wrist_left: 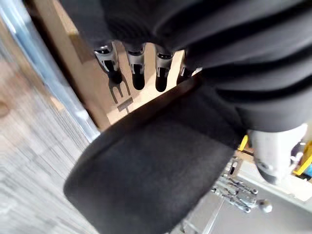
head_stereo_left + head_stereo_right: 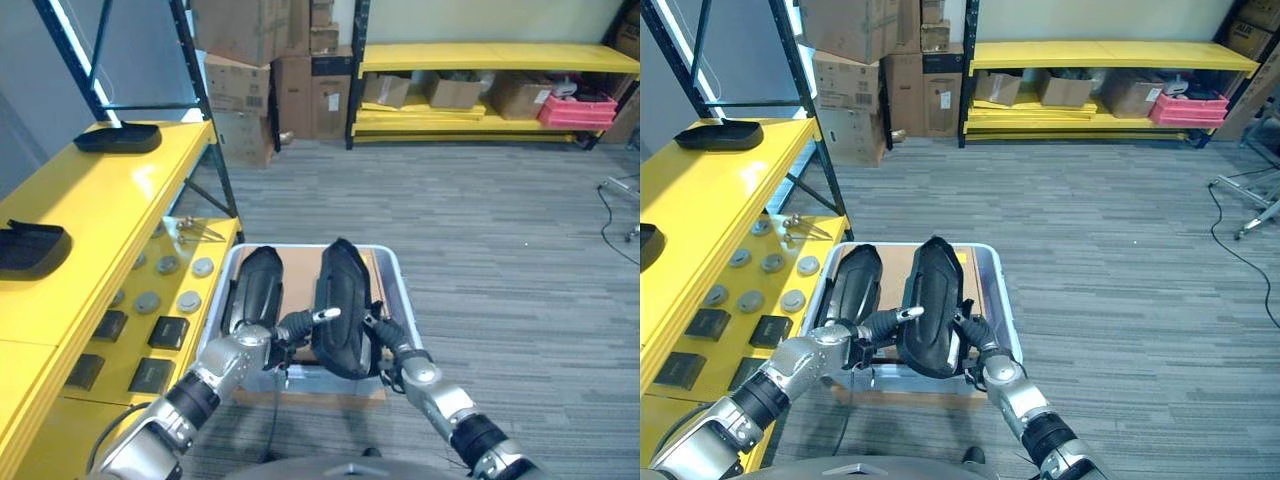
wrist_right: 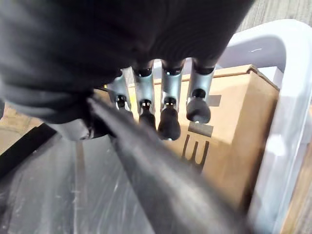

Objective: Move parts from the plastic box to the shelf.

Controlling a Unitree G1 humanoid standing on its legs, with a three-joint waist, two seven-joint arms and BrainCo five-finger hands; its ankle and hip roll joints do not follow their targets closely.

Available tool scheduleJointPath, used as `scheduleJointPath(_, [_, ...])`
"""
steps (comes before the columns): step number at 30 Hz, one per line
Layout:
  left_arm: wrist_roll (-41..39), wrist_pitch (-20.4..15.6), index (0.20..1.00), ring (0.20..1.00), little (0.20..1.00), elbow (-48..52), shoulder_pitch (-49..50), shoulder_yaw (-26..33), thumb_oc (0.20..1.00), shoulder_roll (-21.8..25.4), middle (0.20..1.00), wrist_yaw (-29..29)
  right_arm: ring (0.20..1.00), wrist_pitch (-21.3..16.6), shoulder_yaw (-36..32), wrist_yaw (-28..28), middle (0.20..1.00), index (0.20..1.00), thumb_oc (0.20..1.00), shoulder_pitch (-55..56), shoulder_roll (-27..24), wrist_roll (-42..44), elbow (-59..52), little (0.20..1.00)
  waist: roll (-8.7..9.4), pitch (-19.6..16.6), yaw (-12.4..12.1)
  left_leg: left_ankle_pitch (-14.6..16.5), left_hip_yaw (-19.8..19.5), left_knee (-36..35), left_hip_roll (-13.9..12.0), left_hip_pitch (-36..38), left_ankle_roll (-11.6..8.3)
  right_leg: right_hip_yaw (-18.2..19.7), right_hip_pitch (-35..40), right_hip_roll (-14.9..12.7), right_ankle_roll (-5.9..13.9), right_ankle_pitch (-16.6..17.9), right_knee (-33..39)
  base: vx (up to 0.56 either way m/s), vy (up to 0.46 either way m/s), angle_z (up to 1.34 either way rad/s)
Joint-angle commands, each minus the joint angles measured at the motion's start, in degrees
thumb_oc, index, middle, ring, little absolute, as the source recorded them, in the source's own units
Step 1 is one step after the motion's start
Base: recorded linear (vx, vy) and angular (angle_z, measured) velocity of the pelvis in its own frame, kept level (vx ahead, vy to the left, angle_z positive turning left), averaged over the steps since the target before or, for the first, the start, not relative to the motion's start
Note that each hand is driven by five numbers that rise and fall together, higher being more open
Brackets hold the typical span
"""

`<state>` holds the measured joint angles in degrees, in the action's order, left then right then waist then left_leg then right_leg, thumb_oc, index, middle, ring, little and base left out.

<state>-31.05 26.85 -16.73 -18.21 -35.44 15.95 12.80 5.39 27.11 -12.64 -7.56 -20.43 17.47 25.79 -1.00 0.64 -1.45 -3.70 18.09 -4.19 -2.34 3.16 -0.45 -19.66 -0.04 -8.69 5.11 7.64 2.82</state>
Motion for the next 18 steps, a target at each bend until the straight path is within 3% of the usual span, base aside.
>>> scheduleJointPath(1, [4.53,-2.78,1.0,1.0,1.0,-0.91,-6.27,-2.3,1.0,-0.83,1.0,0.32,0.2,-2.03,1.34,0.95,0.2,0.2,0.2,-8.36,1.41,-2.14,-0.93,0.2,0.62,0.02,-1.1,1.25,-0.38,0.36,-2.41,-1.73,-1.04,-1.03,2.38,-3.9,5.45,-3.86,-0.61,0.0,0.0,0.0])
scheduleJointPath(3, [8.21,-2.32,1.0,1.0,1.0,-0.19,-6.92,-2.49,1.0,0.21,1.0,0.45,0.2,-2.02,1.67,1.43,0.2,0.2,0.2,-8.89,1.11,-2.9,-0.09,0.2,0.43,-0.06,-1.43,1.28,-0.67,0.59,-2.38,-1.7,-1.06,-1.11,2.61,-3.83,5.36,-4.0,-0.76,0.04,0.01,0.0])
scheduleJointPath(7, [4.97,-1.64,1.0,1.0,1.0,-0.67,-6.95,-2.43,1.0,0.25,1.0,0.26,0.2,-2.17,1.82,1.74,0.2,0.2,0.2,-9.44,1.02,-2.04,0.76,0.2,0.34,-0.27,-1.67,1.22,-1.0,0.64,-2.33,-1.59,-1.19,-1.25,2.95,-3.7,5.25,-4.1,-0.72,0.04,0.006,0.01])
scheduleJointPath(8, [4.41,-0.98,0.564,0.564,0.564,-0.57,-6.79,-2.16,0.564,0.15,0.564,-0.35,0.2,-2.29,1.8,1.75,0.2,0.2,0.2,-9.42,1.06,-1.9,1.0,0.2,0.31,-0.28,-1.74,1.24,-1.03,0.6,-2.33,-1.5,-1.17,-1.33,3.04,-3.71,5.27,-4.12,-0.73,0.0,0.0,0.0])
scheduleJointPath(9, [3.5,-1.02,0.2,0.2,0.2,-0.86,-6.66,-2.13,0.2,0.06,0.2,-1.58,0.2,-2.5,1.87,1.77,0.2,0.2,0.2,-9.56,1.15,-1.65,1.46,0.2,0.27,-0.3,-1.77,1.23,-1.07,0.64,-2.33,-1.49,-1.2,-1.33,3.04,-3.7,5.24,-4.16,-0.82,0.0,0.0,0.0])
scheduleJointPath(18, [0.14,-2.51,0.2,0.2,0.2,-4.47,-4.56,-1.05,0.2,-1.99,0.2,-3.42,0.2,-5.15,1.4,0.06,0.2,0.2,0.2,-9.15,2.08,-0.89,3.94,0.2,0.22,-0.01,-2.29,1.26,-1.72,0.83,-2.03,-1.48,-1.1,-1.59,3.31,-3.73,5.05,-4.26,-1.12,0.0,0.0,0.0])
